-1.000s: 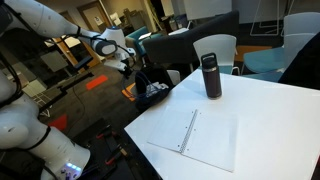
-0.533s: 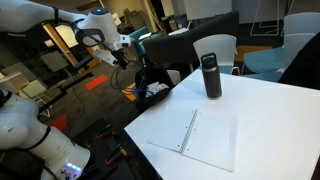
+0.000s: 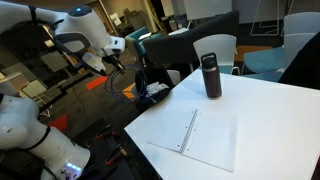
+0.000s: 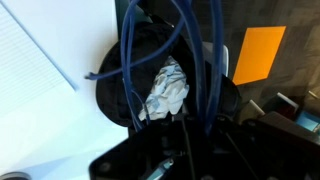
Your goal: Pick the cable in the bag and put it on the table
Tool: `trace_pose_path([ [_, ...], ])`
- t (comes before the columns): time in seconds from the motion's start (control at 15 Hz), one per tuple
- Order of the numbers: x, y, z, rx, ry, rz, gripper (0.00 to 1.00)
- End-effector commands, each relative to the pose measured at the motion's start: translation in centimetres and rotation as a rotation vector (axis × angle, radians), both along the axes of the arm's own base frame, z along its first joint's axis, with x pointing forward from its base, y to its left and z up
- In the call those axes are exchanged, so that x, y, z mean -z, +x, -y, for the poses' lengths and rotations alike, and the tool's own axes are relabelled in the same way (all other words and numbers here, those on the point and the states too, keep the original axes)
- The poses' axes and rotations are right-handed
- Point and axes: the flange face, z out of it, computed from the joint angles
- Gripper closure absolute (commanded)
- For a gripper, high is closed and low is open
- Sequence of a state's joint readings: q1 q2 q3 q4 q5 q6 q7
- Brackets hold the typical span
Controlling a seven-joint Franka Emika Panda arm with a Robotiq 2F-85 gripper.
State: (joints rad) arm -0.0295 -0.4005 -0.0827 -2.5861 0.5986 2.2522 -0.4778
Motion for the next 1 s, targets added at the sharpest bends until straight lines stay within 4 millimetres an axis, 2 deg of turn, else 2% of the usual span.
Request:
trace_pose_path([
  [0.0,-1.5,-3.5,3.2,0.133,-0.046,0.005,0.97],
  [0.07,-1.8,-4.0,3.6,0.139,-0.081,0.012,0.97],
  [0.13,-1.7,-4.3,3.2,0.109,-0.129,0.010,0.97],
  [0.2,-1.3,-2.9,3.7,0.093,-0.080,-0.005,0.90],
  [0.47,-1.6,-4.0,3.4,0.090,-0.112,0.000,0.90],
  [0.53,-1.6,-4.1,3.4,0.090,-0.112,0.000,0.97],
  [0.6,-1.7,-3.7,4.1,0.129,-0.122,0.011,0.97],
  [0.73,-2.5,-3.5,7.6,0.263,-0.146,0.035,0.97],
  [0.93,-3.6,-4.1,14.2,0.420,-0.198,0.069,0.97],
])
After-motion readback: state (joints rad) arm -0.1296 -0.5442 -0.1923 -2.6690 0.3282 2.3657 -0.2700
